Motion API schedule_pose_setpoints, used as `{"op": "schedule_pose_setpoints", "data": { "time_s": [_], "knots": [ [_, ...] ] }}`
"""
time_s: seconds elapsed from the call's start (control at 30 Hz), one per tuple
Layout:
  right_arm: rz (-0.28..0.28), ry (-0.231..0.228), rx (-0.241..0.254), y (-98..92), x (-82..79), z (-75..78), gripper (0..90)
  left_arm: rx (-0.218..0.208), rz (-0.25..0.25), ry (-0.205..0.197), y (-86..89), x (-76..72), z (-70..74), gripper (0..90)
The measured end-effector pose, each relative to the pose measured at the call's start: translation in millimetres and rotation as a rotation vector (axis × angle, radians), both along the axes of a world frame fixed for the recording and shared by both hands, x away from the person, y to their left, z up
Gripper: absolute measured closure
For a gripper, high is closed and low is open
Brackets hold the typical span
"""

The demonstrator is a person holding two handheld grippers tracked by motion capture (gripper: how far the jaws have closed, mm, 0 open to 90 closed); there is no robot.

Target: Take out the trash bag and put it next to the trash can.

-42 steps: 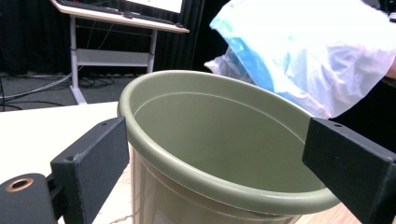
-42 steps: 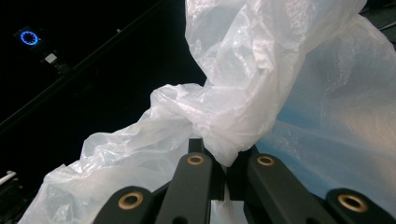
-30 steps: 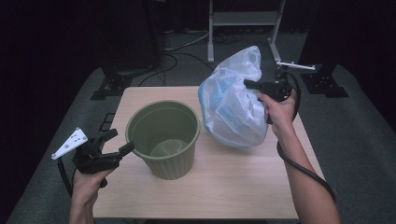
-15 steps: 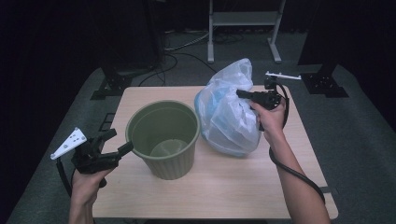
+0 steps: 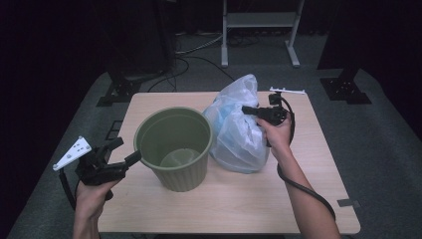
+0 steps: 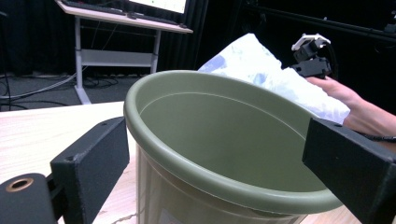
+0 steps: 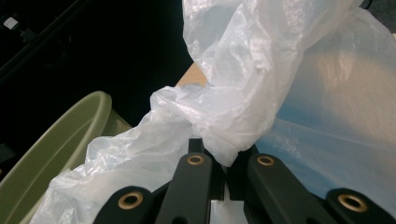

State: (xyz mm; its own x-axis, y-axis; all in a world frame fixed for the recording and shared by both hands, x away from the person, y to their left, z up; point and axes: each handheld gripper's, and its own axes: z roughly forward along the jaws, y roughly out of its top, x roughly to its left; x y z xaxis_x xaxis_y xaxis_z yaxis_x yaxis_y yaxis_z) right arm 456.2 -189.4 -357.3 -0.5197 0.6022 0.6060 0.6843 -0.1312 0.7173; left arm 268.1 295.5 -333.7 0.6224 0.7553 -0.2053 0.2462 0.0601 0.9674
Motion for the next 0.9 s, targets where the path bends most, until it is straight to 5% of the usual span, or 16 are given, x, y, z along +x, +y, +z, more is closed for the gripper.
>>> {"op": "schedule_pose_setpoints", "data": {
  "time_s": [0.9],
  "knots": [
    [0.065, 0.069, 0.012, 29.2, -0.3, -54.5, 89.4, -0.008, 0.000, 0.009, -0.4, 1.1, -2.0, 6.0]
  ]
}}
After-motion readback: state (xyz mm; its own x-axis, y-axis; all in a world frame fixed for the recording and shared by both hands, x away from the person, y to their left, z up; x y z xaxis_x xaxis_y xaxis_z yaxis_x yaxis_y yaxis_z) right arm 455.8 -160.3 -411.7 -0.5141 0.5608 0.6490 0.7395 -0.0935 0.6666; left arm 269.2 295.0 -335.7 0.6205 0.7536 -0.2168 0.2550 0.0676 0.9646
